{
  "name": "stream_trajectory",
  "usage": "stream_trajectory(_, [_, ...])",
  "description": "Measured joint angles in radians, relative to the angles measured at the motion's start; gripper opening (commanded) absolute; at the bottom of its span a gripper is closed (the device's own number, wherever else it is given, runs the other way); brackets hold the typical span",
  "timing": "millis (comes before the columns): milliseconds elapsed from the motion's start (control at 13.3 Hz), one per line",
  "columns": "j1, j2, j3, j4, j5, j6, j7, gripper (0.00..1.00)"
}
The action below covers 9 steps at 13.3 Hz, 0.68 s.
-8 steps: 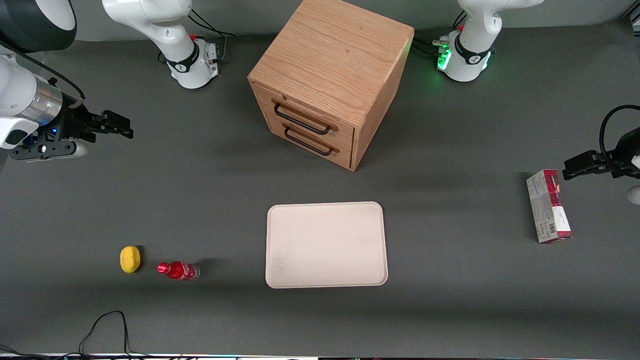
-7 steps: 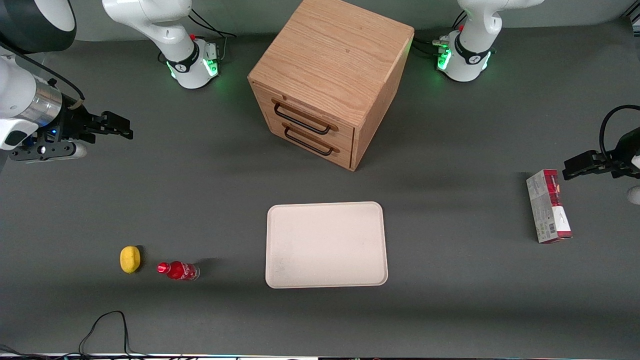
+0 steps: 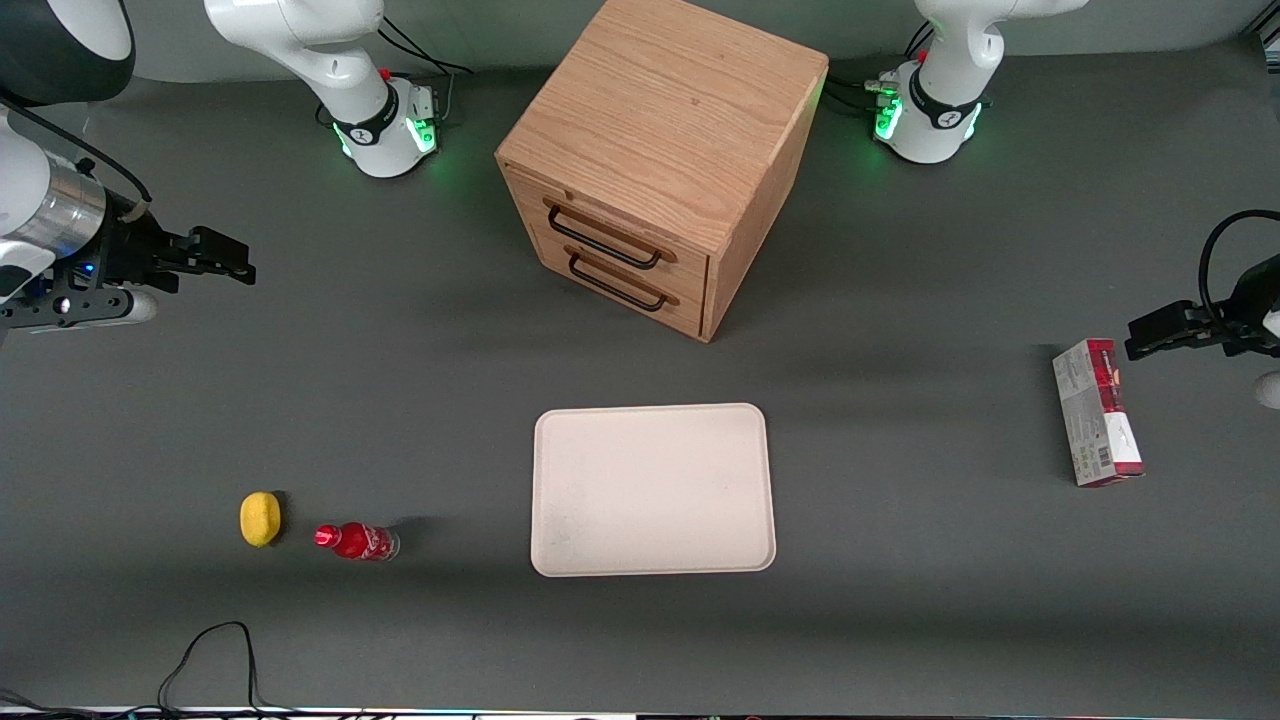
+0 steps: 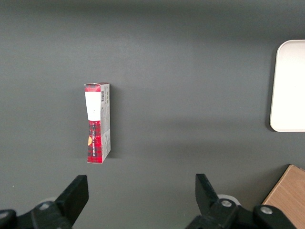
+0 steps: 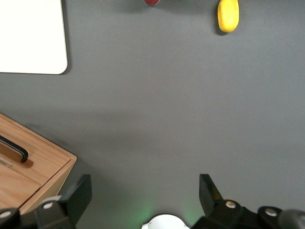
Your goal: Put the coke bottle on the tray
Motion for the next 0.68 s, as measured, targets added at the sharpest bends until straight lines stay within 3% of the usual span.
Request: stream_trajectory(678, [-0.002, 0.024, 0.0, 0.044, 0.0, -0.055, 0.0, 1.0])
